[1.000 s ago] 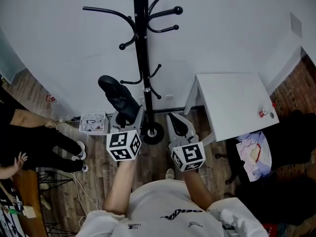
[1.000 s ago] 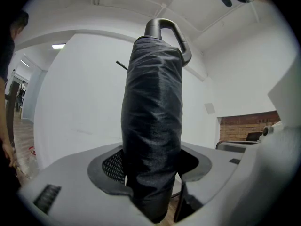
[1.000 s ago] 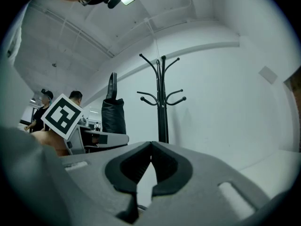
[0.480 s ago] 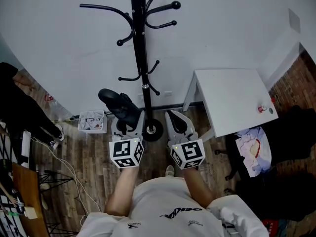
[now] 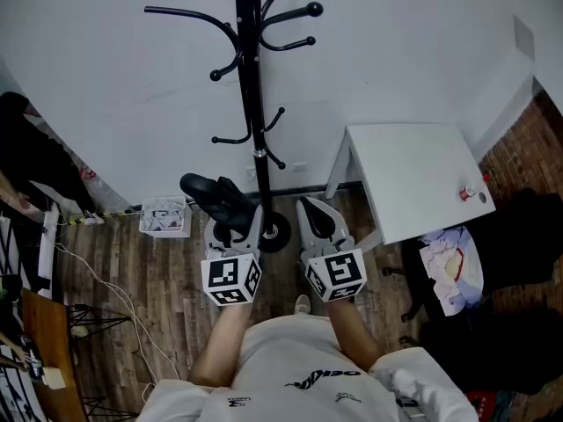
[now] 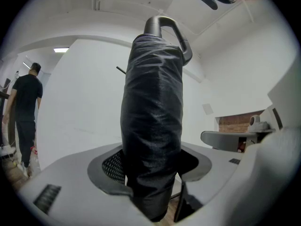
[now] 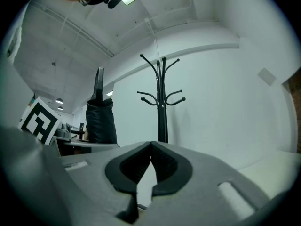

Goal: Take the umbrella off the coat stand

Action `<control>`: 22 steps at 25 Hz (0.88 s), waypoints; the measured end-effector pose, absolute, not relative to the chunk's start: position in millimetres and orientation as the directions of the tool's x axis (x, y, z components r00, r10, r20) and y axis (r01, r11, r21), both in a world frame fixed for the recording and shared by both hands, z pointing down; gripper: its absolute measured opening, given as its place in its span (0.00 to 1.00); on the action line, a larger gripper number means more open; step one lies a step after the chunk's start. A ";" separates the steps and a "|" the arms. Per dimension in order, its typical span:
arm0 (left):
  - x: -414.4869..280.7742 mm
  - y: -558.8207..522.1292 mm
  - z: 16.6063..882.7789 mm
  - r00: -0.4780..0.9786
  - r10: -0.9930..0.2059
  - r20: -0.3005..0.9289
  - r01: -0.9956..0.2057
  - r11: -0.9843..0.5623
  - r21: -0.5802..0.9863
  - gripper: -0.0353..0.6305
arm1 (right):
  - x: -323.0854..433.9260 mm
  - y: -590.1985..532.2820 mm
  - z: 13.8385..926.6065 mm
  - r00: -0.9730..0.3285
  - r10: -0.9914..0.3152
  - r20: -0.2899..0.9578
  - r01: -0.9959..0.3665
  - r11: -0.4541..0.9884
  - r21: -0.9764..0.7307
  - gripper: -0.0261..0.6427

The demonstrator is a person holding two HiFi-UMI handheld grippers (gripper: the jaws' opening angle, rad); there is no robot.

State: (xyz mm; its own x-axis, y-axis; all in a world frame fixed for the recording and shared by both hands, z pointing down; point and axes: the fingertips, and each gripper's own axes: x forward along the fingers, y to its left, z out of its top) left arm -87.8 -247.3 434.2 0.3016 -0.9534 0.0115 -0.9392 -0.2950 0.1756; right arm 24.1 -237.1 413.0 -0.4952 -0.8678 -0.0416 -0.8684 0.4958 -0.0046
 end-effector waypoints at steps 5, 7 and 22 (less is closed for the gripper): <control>-81.2 -241.5 436.8 0.310 -0.951 0.018 -0.937 -0.302 0.174 0.45 | 26.3 -233.7 412.0 -0.493 -0.869 -0.041 -0.870 0.493 0.000 0.03; -78.9 -240.2 437.0 0.311 -0.950 0.021 -0.936 -0.303 0.178 0.45 | 27.7 -234.0 412.3 -0.493 -0.870 -0.036 -0.870 0.493 0.000 0.03; -71.7 -227.6 438.0 0.303 -0.952 0.035 -0.943 -0.294 0.158 0.45 | 33.7 -224.8 410.4 -0.492 -0.870 -0.031 -0.870 0.493 -0.005 0.03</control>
